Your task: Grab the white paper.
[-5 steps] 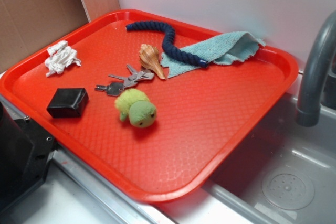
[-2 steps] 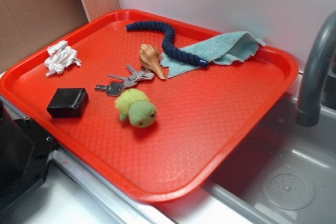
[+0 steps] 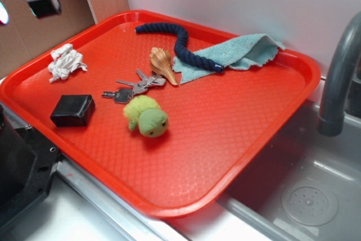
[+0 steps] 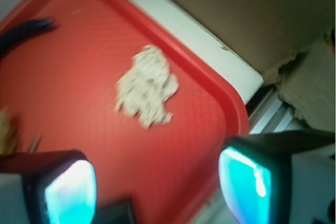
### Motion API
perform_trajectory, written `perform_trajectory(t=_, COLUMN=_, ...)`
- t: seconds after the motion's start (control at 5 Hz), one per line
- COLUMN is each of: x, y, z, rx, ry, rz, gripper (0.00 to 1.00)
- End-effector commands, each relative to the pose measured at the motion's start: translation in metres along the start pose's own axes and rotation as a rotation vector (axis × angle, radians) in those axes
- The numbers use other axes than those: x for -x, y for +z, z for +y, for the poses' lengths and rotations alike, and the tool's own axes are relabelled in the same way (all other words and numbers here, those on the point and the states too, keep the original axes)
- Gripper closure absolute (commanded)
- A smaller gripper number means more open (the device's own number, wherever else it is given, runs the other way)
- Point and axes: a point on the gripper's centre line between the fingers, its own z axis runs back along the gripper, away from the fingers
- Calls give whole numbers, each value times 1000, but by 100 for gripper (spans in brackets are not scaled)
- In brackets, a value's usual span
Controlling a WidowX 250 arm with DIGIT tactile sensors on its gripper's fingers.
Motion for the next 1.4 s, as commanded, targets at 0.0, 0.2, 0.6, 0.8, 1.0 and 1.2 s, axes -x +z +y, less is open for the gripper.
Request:
perform_trajectory(t=0.0, x=0, y=8, z=7, rx=9, ry=2, rz=-39, gripper=0)
perform_trajectory(t=0.2, x=0, y=8, z=7, rx=9, ry=2, rz=-39, gripper=0)
perform_trajectory(t=0.6, x=-31, y=-49, z=-11, rx=26, ry=-18, rz=-41, gripper=0)
perform_trajectory(t=0.8, x=-41, y=-72, z=-13, rx=16, ry=-46, rz=-40, gripper=0)
perform_trajectory(t=1.0, x=-45, y=-86, z=-10, rx=-6, ry=-32, rz=-15, gripper=0)
perform_trajectory(t=1.2, x=-49, y=-99, z=-10, rx=-37, ry=-10, rz=2, gripper=24)
